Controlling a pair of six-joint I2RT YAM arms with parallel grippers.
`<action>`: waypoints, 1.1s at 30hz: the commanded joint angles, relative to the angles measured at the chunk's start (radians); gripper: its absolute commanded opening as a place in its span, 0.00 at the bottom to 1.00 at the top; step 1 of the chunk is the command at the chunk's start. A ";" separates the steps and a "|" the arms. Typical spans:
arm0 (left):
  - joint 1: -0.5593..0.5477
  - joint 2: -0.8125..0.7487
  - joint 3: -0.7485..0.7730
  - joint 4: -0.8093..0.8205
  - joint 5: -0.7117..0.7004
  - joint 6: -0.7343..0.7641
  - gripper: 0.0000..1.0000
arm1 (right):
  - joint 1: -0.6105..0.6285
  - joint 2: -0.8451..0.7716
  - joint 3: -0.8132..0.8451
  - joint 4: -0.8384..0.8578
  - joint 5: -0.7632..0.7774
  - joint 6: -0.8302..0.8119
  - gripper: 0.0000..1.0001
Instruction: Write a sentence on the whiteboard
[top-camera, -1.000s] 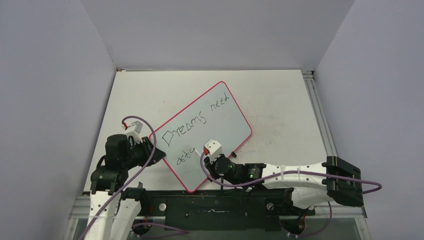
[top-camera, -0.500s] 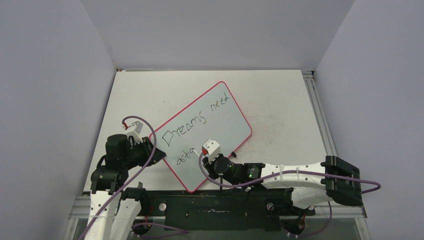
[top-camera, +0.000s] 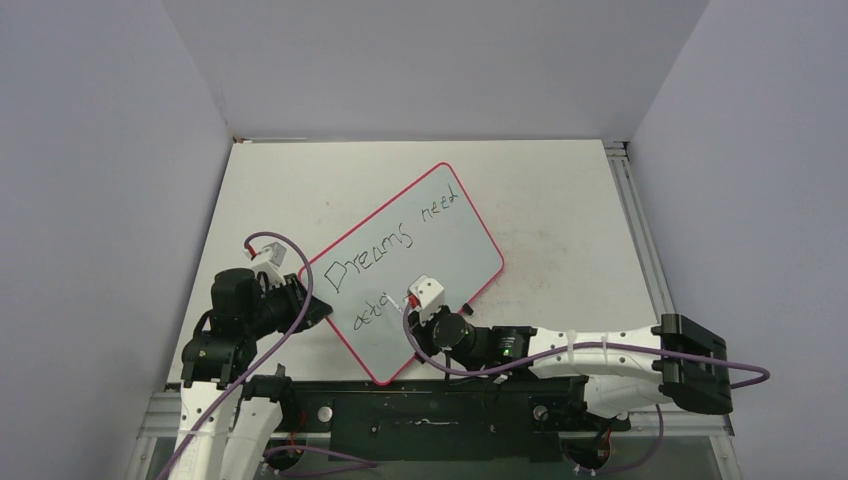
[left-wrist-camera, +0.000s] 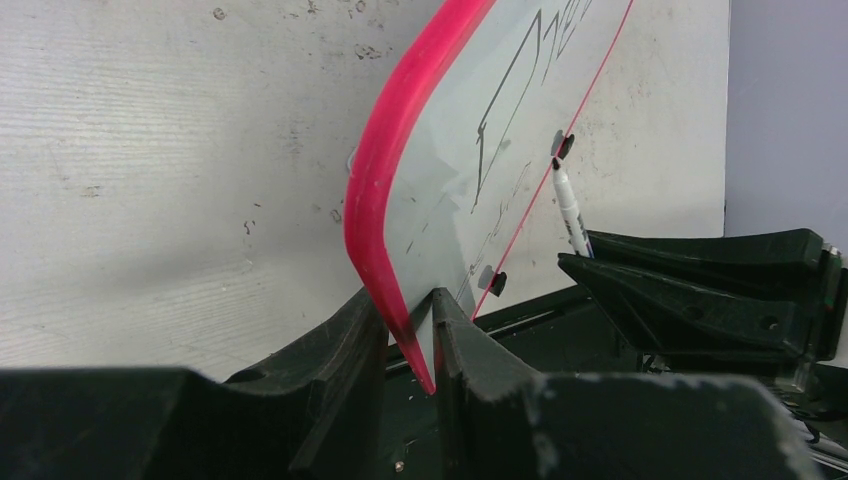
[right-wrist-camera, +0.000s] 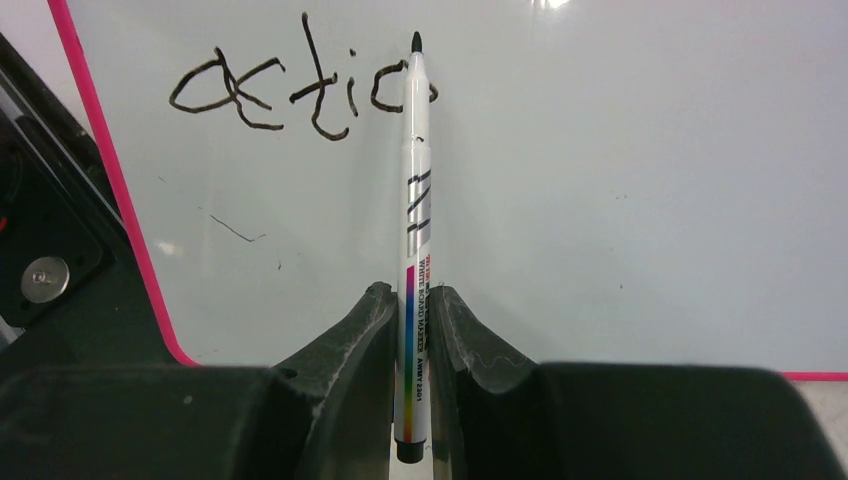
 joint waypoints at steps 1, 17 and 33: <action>0.006 0.005 0.001 0.017 0.002 0.015 0.21 | 0.003 -0.078 -0.003 0.021 0.074 0.020 0.05; 0.006 0.008 0.001 0.017 0.001 0.015 0.21 | -0.020 -0.030 -0.009 -0.002 0.032 0.036 0.05; 0.006 0.007 0.001 0.017 0.002 0.015 0.21 | -0.037 0.004 0.007 -0.007 0.006 0.037 0.05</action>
